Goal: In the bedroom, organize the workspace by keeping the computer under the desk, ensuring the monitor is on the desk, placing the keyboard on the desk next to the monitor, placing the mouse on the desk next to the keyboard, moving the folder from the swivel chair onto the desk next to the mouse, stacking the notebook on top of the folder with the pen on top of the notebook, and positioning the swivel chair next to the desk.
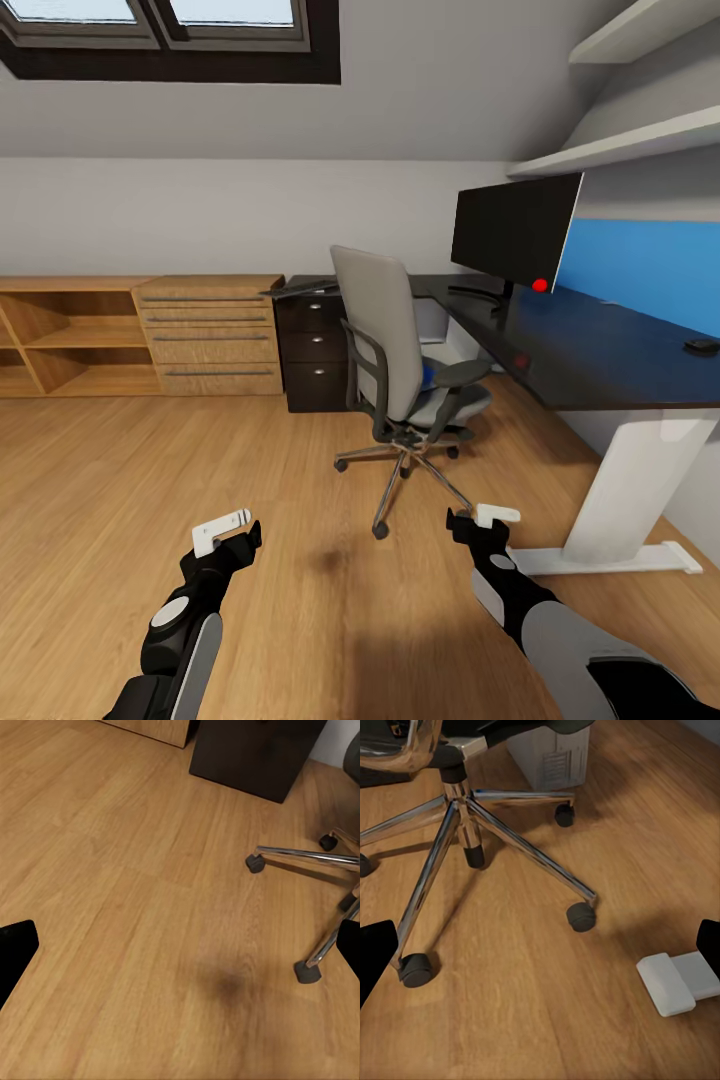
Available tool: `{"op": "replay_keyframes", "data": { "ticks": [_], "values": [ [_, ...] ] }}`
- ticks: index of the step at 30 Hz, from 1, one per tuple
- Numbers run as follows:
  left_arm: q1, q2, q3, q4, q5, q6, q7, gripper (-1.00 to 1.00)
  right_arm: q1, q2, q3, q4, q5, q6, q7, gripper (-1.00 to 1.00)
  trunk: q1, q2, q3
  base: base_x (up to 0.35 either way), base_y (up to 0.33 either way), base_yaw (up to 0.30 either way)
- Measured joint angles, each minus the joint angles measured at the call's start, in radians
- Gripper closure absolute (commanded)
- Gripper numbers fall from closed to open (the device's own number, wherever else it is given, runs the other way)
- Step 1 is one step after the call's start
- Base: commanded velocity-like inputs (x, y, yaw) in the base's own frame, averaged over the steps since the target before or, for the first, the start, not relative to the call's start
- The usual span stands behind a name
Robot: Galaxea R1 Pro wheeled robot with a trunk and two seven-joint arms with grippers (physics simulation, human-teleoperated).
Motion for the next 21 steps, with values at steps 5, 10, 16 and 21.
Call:
{"op": "replay_keyframes", "data": {
  "ticks": [5, 10, 16, 21],
  "values": [
    [0.0, 0.001, 0.0, 0.001, 0.0, 0.001, 0.0, -1.0, 0.0, -0.001, -0.001, -0.002, 0.0, -0.001, -0.001, -1.0, 0.0, 0.0, 0.0, 0.0, 0.0, 0.0],
    [0.0, 0.001, 0.0, 0.001, 0.0, 0.0, 0.0, -1.0, 0.0, -0.005, -0.001, -0.004, 0.0, -0.014, 0.001, -1.0, 0.0, 0.0, 0.0, 0.0, 0.0, 0.0],
    [0.009, 0.006, 0.002, 0.001, 0.0, -0.001, 0.0, -1.0, -0.003, -0.023, -0.003, -0.022, -0.002, -0.024, -0.016, -1.0, 0.0, 0.0, 0.0, 0.0, 0.0, 0.0],
    [0.012, 0.008, 0.002, 0.001, 0.0, -0.001, 0.0, -1.0, -0.041, -0.065, -0.006, -0.044, -0.012, 0.061, -0.085, -1.0, 0.0, 0.0, 0.0, 0.0, 0.0, 0.0]
  ]
}}
